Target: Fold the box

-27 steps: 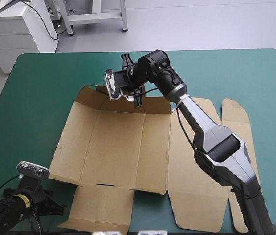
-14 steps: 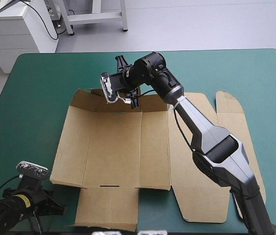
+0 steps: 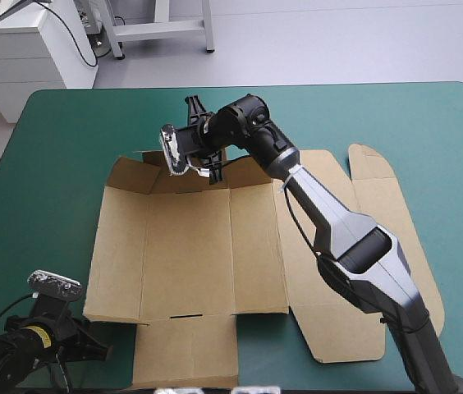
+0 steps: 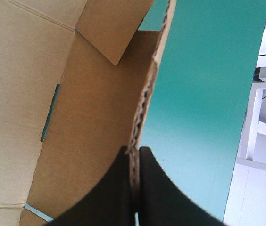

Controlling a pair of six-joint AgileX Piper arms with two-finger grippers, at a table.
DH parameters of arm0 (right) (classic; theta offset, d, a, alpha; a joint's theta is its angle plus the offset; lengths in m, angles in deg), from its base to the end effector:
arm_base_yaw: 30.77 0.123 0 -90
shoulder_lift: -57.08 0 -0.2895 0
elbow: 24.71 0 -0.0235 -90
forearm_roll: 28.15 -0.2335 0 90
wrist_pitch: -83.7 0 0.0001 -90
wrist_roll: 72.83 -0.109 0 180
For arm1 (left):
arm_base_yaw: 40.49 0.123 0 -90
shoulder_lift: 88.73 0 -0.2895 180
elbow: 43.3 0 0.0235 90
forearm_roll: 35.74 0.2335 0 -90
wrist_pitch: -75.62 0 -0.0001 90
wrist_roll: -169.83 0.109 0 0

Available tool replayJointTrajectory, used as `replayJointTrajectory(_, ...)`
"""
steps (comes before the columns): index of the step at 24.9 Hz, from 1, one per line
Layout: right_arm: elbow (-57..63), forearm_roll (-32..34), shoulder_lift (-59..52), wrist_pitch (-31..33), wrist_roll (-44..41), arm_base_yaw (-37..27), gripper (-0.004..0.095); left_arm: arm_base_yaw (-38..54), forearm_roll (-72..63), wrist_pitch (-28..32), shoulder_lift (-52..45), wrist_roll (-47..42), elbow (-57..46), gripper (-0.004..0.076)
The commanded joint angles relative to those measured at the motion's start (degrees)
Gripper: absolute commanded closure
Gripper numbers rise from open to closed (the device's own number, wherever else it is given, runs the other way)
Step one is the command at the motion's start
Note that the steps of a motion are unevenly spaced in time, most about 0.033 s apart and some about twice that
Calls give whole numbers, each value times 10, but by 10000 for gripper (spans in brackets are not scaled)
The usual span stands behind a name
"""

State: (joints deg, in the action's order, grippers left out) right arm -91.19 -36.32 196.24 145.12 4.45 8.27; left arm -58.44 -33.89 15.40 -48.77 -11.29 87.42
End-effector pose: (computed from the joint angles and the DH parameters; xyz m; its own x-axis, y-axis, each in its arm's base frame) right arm 0.3898 0.3336 0.3293 0.5115 -0.8090 -0.2894 -0.7146 -0.2135 -0.6661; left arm 0.0643 -0.0176 0.2416 -0.8203 0.2620 -0.5084 0.2916 0.9563 0.0223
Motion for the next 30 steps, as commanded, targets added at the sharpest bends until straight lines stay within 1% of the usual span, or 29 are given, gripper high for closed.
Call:
replayJointTrajectory(1, -16, 11, -37, -22, -55, 0, 908, -4, 0, 22, 3, -2, 15, 731)
replayJointTrajectory(3, -16, 35, -37, -24, -110, 0, 840, -4, 0, 22, 3, -2, 15, 731)
replayJointTrajectory(4, -16, 47, -37, -24, -136, 0, 772, -4, 0, 22, 3, -2, 15, 731)
replayJointTrajectory(5, -16, 56, -37, -20, -151, 0, 679, -4, 0, 22, 3, -2, 15, 731)
replayJointTrajectory(8, -16, 61, -38, -18, -174, 0, 351, -4, 0, 22, 3, -2, 15, 731)
replayJointTrajectory(9, -16, 61, -39, -19, -175, 0, 266, -4, 0, 22, 3, -2, 15, 731)
replayJointTrajectory(11, -16, 61, -41, -20, -178, 0, 184, -4, 0, 22, 3, -2, 15, 731)
replayJointTrajectory(12, -16, 61, -43, -20, -179, 0, 177, -4, 0, 22, 3, -2, 15, 731)
replayJointTrajectory(16, -16, 61, -45, -15, -196, 0, 217, -4, 0, 22, 3, -2, 15, 731)
replayJointTrajectory(18, -16, 62, -52, -1, -215, 0, 261, -4, 0, 22, 3, -2, 15, 731)
replayJointTrajectory(19, -16, 68, -60, 18, -219, 0, 310, -4, 0, 22, 3, -2, 15, 731)
replayJointTrajectory(20, -16, 74, -65, 30, -226, 0, 337, -4, 0, 22, 3, -2, 15, 731)
replayJointTrajectory(22, -16, 93, -77, 50, -253, 0, 433, -4, 0, 22, 3, -2, 15, 731)
replayJointTrajectory(24, -16, 120, -100, 91, -278, 0, 638, -4, 0, 22, 3, -2, 15, 731)
replayJointTrajectory(26, -16, 131, -126, 100, -342, 0, 906, -4, 1, 22, 3, -2, 15, 731)
replayJointTrajectory(28, -16, 152, -155, 100, -400, 0, 919, -4, 5, 22, 3, -1, 15, 731)
replayJointTrajectory(29, -16, 181, -173, 100, -445, 0, 924, -4, 8, 22, 3, -1, 15, 731)
replayJointTrajectory(30, -16, 196, -181, 100, -467, 0, 923, -4, 8, 22, 3, -1, 15, 731)
